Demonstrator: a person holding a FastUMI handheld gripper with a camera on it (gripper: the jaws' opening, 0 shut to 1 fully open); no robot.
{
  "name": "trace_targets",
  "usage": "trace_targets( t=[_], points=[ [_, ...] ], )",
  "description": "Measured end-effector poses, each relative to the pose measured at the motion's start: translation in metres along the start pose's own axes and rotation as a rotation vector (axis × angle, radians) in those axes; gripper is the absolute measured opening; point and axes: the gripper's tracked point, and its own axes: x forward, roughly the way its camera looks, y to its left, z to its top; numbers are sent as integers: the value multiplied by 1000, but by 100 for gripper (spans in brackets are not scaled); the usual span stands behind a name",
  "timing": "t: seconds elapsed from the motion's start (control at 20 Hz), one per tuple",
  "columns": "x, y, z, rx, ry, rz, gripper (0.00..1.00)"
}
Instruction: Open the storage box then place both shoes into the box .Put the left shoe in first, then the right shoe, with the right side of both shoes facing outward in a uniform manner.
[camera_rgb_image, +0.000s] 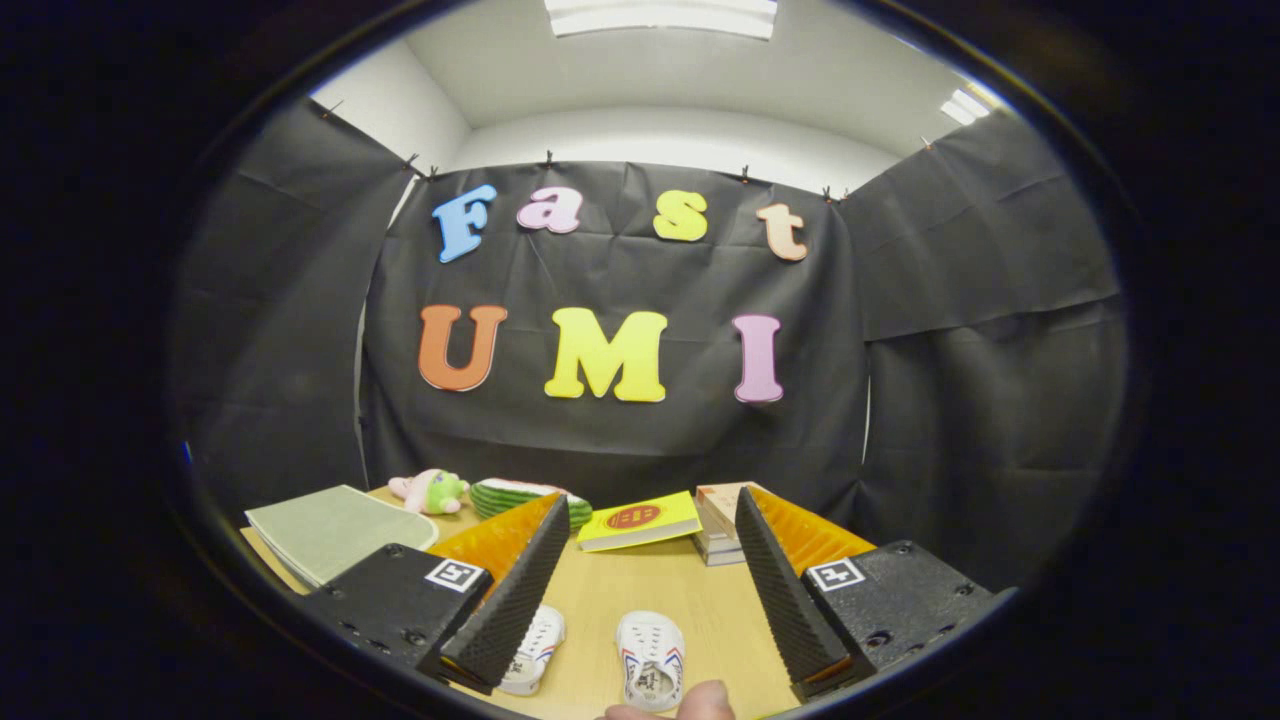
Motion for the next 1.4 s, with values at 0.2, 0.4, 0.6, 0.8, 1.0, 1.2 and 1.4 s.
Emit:
trace_targets(
  t=[0.2, 0.4, 0.6, 0.8, 1.0, 1.2, 1.4],
  points=[
    [1, -2, -5, 7, 16, -3, 100],
    [4, -1, -6, 28, 31, -2, 100],
    [4, 17, -2, 46, 61, 78, 100],
    [9, 49, -9, 62, 108, 221, 100],
    [12, 106, -37, 141, 215, 441, 100],
    [8, 172, -77, 276, 385, 672, 100],
    [14, 218, -120, 368, 523, 760, 100]
  ],
)
